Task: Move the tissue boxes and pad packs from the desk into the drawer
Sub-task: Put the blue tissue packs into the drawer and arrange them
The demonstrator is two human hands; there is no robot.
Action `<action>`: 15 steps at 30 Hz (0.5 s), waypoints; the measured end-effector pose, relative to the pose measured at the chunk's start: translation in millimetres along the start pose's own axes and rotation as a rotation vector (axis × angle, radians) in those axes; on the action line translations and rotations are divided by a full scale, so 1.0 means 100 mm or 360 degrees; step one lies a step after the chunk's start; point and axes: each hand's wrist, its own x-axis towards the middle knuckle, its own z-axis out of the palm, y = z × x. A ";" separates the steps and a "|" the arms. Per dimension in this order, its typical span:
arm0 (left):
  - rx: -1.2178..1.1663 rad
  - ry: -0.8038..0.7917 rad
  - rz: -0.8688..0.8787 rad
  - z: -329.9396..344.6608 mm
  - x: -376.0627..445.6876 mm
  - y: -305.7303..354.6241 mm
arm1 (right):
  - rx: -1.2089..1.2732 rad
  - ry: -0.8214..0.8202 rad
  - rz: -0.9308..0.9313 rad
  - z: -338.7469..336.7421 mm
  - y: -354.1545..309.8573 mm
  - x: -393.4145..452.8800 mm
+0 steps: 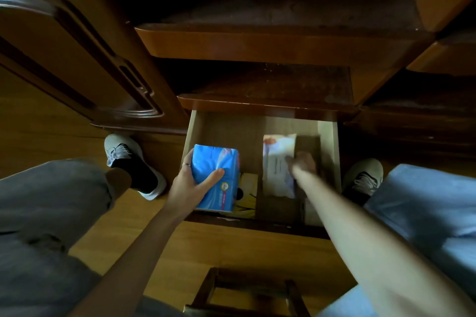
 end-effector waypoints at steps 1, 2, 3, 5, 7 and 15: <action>-0.0002 -0.0003 0.0000 0.00 0.00 0.00 | 0.0156 0.0087 0.0037 -0.05 -0.07 0.05; -0.0002 -0.0001 0.0002 0.00 0.00 0.00 | 0.0320 0.0153 0.0076 -0.10 -0.14 0.09; -0.0006 -0.0001 0.0004 0.00 -0.01 0.00 | 0.0554 0.0200 0.0125 -0.12 -0.20 0.12; -0.0015 -0.0007 0.0013 0.01 -0.01 0.01 | 0.1071 0.0196 0.0248 -0.12 -0.29 0.10; -0.0013 -0.0008 0.0014 0.00 -0.01 0.01 | 0.1367 0.0078 0.0319 -0.10 -0.31 0.05; -0.0144 -0.0038 -0.0278 0.03 0.02 0.03 | 0.0847 -0.0683 0.0042 0.09 -0.23 -0.53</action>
